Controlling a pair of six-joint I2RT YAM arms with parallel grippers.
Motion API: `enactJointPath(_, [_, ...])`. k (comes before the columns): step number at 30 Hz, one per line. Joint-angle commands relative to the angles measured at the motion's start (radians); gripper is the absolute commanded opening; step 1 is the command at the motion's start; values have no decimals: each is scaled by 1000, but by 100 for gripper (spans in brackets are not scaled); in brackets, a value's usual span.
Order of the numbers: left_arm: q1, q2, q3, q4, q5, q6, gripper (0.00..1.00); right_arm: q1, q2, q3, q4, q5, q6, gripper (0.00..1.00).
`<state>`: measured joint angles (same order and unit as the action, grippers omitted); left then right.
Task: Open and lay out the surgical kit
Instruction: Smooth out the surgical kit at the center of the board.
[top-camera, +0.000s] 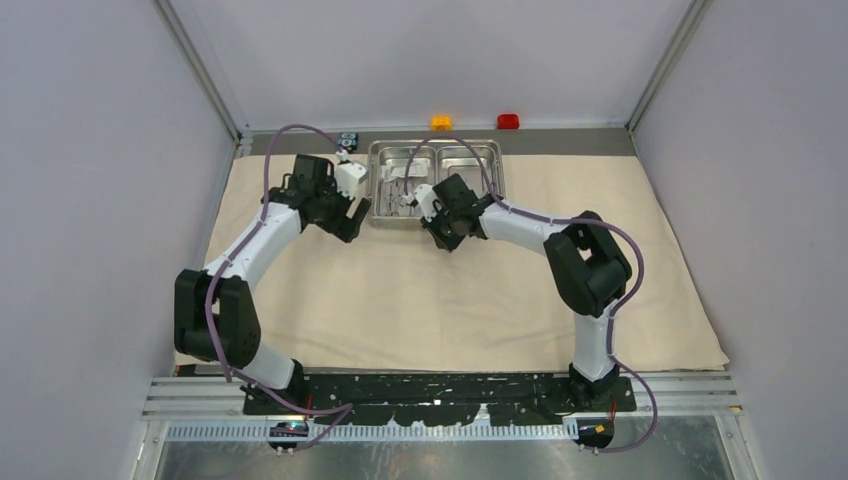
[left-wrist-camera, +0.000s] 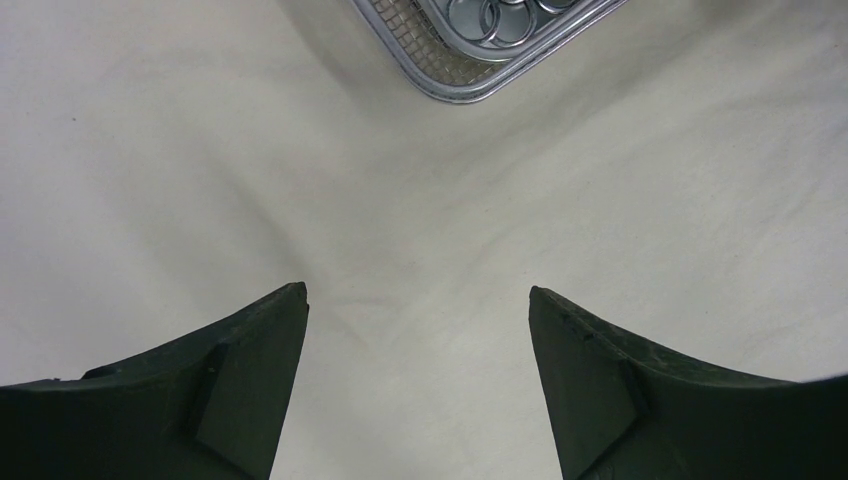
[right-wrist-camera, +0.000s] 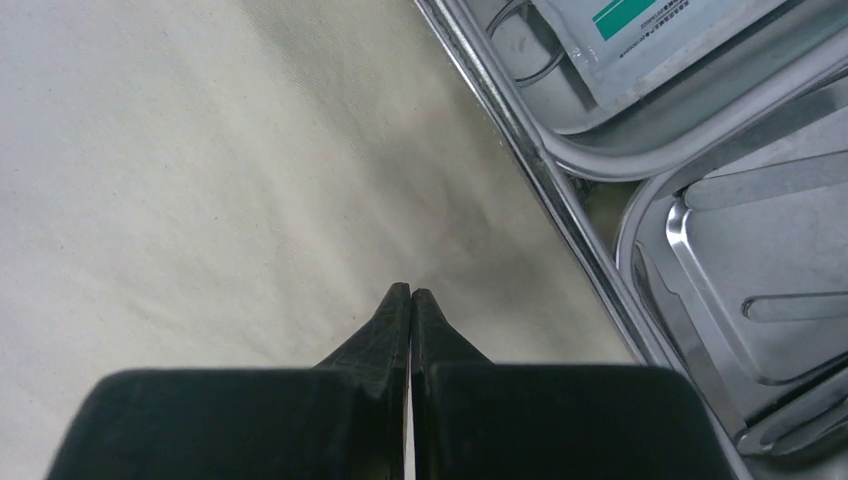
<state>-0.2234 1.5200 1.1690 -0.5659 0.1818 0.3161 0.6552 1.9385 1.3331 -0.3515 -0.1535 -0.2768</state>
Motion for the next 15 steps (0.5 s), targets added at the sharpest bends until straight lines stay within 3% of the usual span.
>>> enactJointPath(1, [33,-43,-11,48,43,-14,83,8,32,52,10,-2,4,1])
enactJointPath(15, [63,-62,18,21,27,16,82,119,45,-46,-175,-57,-34,1])
